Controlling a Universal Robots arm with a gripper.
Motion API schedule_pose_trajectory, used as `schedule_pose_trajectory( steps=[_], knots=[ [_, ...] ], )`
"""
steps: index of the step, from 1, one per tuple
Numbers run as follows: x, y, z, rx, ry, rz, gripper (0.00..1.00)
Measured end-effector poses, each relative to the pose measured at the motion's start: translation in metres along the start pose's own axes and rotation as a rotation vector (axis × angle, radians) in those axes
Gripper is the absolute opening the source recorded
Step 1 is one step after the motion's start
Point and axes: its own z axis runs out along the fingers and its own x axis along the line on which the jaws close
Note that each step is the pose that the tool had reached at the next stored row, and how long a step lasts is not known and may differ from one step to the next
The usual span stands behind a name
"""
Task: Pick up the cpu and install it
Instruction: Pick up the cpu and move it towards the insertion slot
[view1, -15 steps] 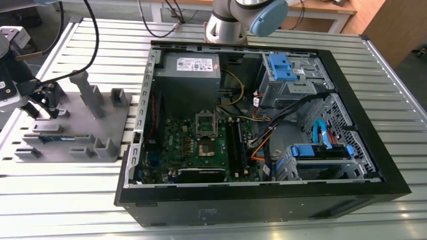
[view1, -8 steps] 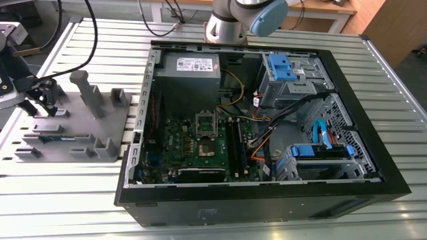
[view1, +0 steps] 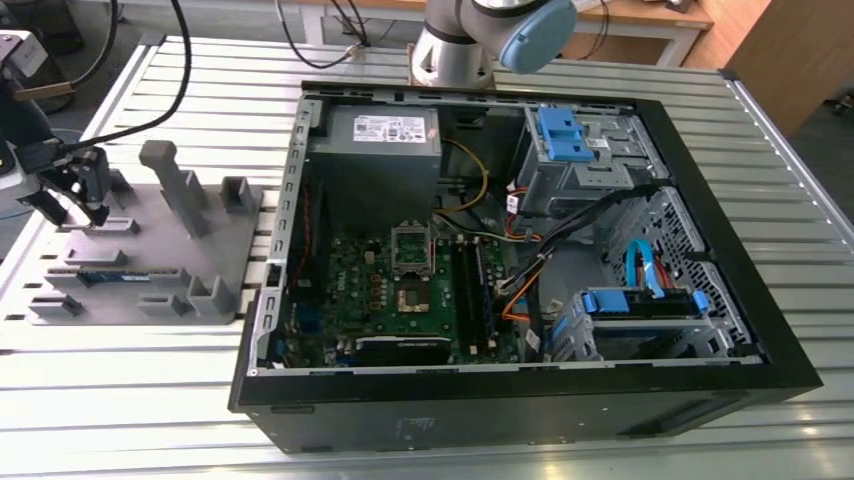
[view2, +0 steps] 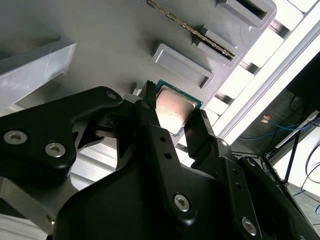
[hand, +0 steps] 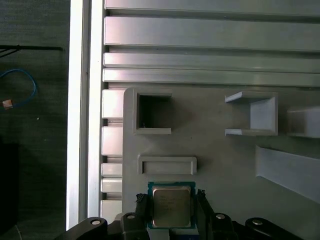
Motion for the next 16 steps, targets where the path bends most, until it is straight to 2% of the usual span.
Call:
schedule_pose_trajectory(
  steps=[4,16],
  knots=[
    [-0.0002,0.0001,-0.004,-0.0001,-0.0002,0.0,0.47],
    [-0.0001,0.0,-0.0042,0.0009,0.0001,0.0,0.47]
  ],
)
